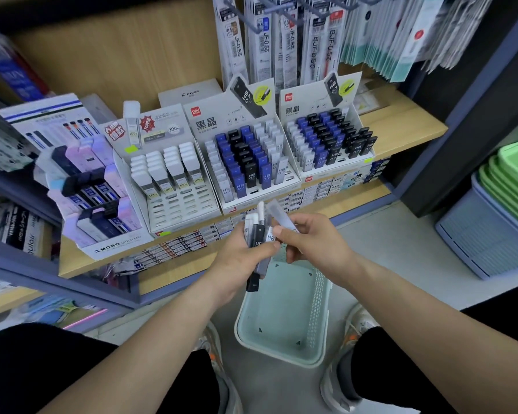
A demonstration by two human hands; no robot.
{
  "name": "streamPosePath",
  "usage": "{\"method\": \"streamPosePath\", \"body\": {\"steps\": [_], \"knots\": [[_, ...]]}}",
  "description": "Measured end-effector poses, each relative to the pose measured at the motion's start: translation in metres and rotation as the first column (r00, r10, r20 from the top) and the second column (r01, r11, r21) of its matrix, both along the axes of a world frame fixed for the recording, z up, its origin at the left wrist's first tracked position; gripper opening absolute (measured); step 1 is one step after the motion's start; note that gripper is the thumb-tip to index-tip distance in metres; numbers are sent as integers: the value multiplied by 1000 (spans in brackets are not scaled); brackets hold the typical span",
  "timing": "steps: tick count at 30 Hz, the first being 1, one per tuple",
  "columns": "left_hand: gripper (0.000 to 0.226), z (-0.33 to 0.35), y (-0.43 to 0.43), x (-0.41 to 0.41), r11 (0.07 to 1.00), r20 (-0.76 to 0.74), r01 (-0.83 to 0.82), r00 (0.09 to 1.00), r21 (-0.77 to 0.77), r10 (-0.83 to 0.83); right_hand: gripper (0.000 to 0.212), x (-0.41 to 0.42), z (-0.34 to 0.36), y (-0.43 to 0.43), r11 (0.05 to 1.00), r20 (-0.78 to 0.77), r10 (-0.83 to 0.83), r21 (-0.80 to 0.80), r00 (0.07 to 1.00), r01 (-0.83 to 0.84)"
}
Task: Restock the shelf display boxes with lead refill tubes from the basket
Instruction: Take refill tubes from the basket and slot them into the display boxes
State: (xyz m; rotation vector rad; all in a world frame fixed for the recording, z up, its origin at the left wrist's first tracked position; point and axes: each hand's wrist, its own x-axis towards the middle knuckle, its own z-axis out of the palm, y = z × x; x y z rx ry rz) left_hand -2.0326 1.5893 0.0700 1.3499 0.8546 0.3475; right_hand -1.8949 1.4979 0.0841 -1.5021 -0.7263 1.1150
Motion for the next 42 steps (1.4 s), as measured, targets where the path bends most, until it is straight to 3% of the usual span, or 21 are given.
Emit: {"method": "streamPosePath", "body": {"steps": [5,10,13,19,27,30,42], "knots": [[42,25,5,5,999,6,13,1000,53,-13,26,9,29,-2,999,-60,-38,-11,997,37],[33,52,14,9,992,11,58,998,115,-60,18,30,58,-4,995,-142,-103,-6,985,103],[32,67,25,9,979,-15,84,996,187,-83,17,48,75,-6,999,52,-18,39,998,16],[33,78,43,11,967,-32,55,998,249,-48,19,93,83,13,971,395,-240,74,887,229],[39,69,58,13,974,-33,7,999,228,1,17,131,75,51,995,735,-45,-28,677,96],[37,63,67,13,972,-44,19,999,234,-9,12,136,70,69,997,785,-39,-15,618,82],[36,55,80,9,984,-52,-28,998,179,38,12,132,42,112,999,789,-8,-25,615,46]]}}
